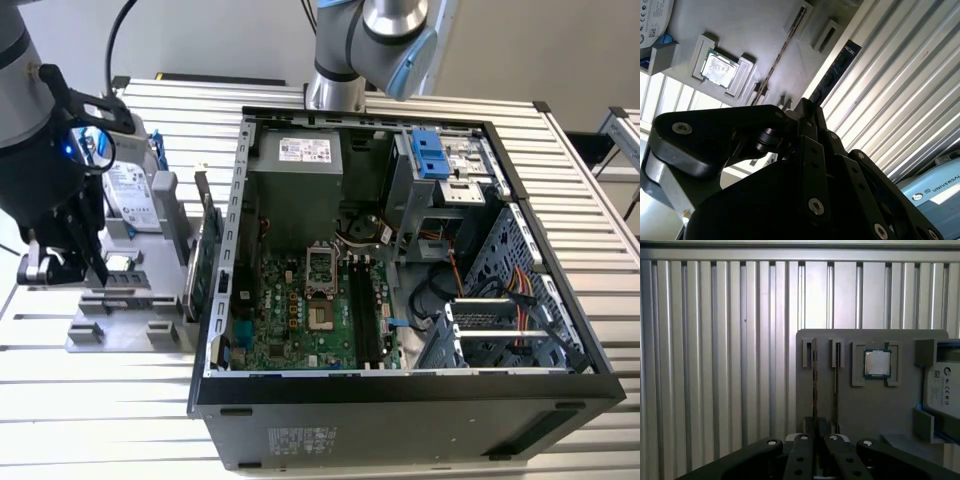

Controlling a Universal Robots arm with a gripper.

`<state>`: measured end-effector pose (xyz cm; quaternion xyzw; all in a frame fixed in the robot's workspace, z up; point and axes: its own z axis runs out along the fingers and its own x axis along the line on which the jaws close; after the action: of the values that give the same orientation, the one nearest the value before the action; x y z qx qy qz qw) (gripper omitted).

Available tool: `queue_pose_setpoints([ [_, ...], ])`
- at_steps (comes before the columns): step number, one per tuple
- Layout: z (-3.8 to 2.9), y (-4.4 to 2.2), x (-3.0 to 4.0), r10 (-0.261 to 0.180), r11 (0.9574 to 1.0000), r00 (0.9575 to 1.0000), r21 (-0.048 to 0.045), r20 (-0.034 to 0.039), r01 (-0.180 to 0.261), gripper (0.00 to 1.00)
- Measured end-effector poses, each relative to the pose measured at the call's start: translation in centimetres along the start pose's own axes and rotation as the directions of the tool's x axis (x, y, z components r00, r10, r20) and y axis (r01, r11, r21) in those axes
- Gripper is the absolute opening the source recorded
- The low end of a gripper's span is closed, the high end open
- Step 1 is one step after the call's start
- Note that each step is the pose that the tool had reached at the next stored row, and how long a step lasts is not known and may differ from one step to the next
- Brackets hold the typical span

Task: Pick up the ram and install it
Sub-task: 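Pick up the ram and move it above insertion slot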

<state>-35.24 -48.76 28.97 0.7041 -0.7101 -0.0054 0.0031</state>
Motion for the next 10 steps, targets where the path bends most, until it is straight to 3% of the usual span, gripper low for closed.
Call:
queue_pose_setpoints([
  [10,-0.61,0.01,0.0,0.0,1.0,1.0,0.0,0.0,0.0,0.0],
])
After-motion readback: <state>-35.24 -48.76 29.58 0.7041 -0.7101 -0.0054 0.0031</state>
